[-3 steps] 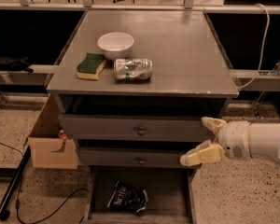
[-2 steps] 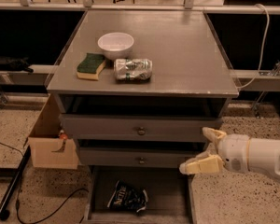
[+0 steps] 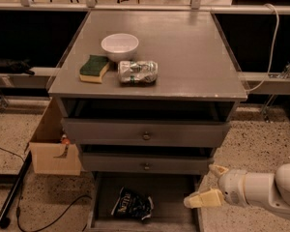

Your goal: Pick blue chip bag from bottom drawer and place on counter

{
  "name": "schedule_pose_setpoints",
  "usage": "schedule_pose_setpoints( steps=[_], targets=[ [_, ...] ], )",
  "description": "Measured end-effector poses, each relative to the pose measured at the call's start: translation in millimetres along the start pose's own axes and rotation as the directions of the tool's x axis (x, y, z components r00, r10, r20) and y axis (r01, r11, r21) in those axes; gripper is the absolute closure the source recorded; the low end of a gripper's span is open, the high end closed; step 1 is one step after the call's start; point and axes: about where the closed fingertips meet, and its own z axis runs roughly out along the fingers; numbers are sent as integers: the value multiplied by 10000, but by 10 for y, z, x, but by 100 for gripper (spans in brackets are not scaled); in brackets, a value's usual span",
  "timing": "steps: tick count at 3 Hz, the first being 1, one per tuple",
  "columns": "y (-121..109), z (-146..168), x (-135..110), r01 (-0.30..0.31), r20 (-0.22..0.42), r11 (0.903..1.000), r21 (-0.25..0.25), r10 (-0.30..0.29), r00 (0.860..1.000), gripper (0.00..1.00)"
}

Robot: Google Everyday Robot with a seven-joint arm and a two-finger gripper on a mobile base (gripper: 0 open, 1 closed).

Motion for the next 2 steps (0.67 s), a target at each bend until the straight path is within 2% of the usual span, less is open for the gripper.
schedule_pose_setpoints(
  steps=[1, 2],
  targets=[
    [-209, 344, 436, -260, -892, 9991, -328, 230, 9958, 0],
    [-208, 346, 437, -262, -888, 9991, -330, 232, 9958, 0]
  ],
)
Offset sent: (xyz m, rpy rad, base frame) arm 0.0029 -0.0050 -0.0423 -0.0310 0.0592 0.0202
